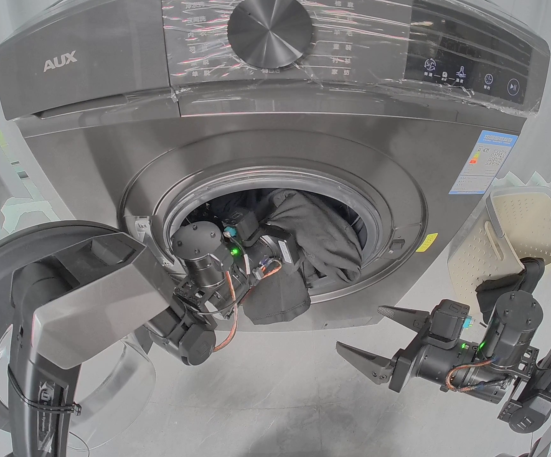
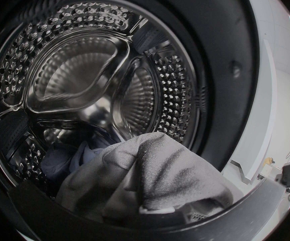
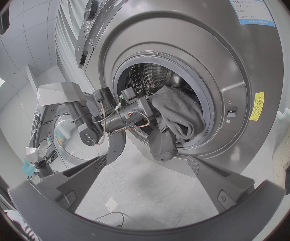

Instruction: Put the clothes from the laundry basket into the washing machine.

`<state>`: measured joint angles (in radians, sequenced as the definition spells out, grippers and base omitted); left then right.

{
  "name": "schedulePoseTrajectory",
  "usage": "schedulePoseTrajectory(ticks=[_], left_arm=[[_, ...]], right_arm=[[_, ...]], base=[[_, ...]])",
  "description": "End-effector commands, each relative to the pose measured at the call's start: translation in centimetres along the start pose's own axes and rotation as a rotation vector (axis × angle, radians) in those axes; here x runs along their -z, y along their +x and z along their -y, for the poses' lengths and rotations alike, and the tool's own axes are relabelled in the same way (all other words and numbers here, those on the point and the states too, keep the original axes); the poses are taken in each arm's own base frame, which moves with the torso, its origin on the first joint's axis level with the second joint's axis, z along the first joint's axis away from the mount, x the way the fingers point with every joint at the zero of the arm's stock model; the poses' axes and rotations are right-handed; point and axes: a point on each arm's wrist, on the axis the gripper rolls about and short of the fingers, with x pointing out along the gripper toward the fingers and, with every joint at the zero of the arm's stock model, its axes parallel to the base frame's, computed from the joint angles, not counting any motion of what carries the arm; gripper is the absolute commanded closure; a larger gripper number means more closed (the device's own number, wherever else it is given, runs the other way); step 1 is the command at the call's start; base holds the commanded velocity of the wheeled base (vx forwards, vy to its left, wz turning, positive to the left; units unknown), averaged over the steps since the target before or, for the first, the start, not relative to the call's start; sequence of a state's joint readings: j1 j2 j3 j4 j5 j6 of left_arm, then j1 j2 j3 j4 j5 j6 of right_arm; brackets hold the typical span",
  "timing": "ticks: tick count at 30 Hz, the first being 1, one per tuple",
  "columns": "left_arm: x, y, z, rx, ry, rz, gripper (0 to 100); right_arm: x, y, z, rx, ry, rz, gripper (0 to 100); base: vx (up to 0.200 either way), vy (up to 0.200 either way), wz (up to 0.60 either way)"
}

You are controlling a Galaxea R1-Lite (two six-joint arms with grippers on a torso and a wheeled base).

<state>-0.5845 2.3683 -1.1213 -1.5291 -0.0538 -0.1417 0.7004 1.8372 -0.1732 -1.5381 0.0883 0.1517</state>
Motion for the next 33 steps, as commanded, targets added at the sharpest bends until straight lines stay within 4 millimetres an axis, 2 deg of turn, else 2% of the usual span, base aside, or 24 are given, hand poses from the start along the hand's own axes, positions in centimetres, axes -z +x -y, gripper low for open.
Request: schedulePoseTrajectory(ticks=[1, 14, 24, 33], left_arm=[[1.6, 1.8, -1.4, -0.057, 0.005, 0.017, 100], [3.3, 5.1, -2.5, -0.097, 0.006, 0.022, 100], [2.2, 7.9, -4.7, -0.176, 0.017, 0.027, 100], [2.1, 8.6, -4.7, -0.199, 0.017, 0.052, 100]], right_arm=[[0.0, 0.1, 0.0, -0.001, 0.0, 0.0, 0], [0.2, 0.1, -0.1, -0.006, 0.0, -0.007, 0], [0.1, 0.2, -0.1, -0.01, -0.003, -0.006, 0], [0.2, 0.1, -0.2, -0.009, -0.003, -0.011, 0]], base=[[0.0, 0.0, 0.0], [0.0, 0.0, 0.0], [0.0, 0.0, 0.0], [0.0, 0.0, 0.0]])
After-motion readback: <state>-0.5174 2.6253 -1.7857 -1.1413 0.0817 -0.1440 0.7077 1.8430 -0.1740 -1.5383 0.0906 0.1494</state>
